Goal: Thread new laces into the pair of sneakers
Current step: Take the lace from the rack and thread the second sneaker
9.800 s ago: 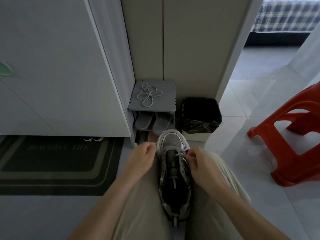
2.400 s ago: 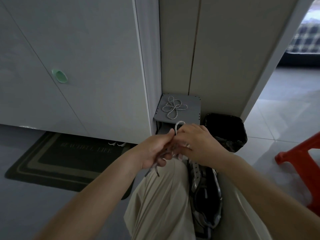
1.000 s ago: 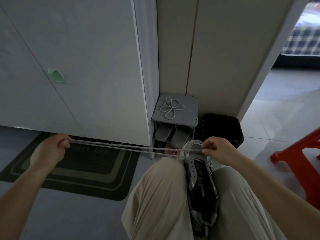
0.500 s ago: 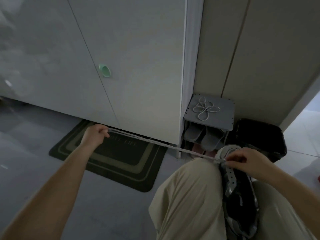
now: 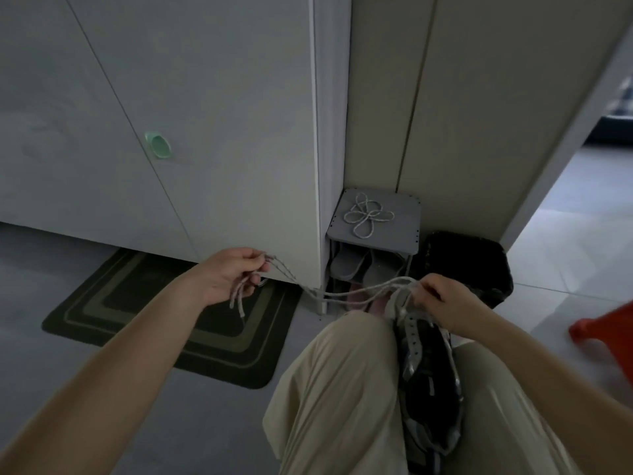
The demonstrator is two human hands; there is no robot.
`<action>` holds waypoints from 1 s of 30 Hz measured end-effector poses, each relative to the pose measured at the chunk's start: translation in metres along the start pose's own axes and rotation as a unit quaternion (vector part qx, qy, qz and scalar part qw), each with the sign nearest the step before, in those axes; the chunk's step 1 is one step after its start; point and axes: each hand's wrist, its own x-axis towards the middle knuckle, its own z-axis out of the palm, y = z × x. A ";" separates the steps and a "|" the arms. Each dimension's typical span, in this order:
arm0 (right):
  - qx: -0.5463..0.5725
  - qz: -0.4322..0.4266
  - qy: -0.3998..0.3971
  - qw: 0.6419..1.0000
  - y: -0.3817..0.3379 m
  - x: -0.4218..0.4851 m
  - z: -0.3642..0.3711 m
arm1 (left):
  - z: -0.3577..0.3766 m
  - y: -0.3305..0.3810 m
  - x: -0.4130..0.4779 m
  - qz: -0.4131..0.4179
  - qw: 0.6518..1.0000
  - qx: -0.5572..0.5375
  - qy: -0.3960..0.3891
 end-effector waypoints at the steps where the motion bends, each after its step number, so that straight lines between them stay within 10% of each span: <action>1: 0.015 -0.001 0.002 1.000 0.001 -0.001 -0.004 | 0.009 0.001 0.002 0.006 1.000 0.008 -0.009; 9: 0.257 0.060 0.025 0.964 0.002 -0.003 -0.025 | 0.037 0.013 0.013 0.047 0.998 0.045 -0.002; 23: 0.106 -0.077 0.050 0.990 -0.043 0.003 -0.051 | 0.064 0.009 0.016 0.042 0.897 0.439 0.020; 30: 0.104 -0.111 0.062 0.986 -0.059 0.003 -0.046 | 0.151 0.034 -0.007 0.282 0.896 0.329 -0.101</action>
